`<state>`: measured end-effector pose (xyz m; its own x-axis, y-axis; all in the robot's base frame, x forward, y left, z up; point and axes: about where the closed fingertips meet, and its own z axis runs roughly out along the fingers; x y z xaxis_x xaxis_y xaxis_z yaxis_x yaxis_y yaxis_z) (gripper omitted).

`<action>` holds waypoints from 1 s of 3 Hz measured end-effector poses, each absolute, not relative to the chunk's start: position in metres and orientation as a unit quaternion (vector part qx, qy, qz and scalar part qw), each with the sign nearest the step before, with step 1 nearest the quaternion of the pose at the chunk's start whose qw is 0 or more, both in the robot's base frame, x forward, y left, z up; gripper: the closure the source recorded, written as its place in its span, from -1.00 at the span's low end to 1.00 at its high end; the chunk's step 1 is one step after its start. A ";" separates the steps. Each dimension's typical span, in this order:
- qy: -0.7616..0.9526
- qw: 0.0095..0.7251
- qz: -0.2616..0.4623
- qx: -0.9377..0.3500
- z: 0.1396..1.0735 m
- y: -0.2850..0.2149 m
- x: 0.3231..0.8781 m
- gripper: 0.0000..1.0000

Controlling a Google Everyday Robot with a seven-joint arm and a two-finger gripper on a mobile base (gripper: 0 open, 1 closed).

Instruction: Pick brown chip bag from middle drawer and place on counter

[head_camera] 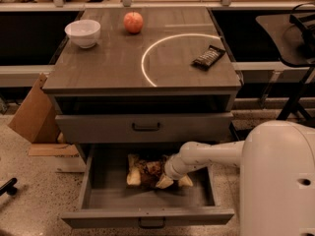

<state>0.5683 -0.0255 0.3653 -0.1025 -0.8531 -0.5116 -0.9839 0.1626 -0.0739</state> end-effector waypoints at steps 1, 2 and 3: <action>0.719 0.248 0.136 -0.635 0.392 -0.031 0.563 0.28; 0.700 0.286 0.140 -0.639 0.433 -0.040 0.553 0.73; 0.677 0.332 0.159 -0.637 0.472 -0.057 0.543 1.00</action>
Offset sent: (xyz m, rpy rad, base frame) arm -0.0332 -0.0424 0.1330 0.1746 -0.2192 0.0475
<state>0.5426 -0.0566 0.4717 0.0317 -0.7572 -0.6524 -0.9684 0.1383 -0.2075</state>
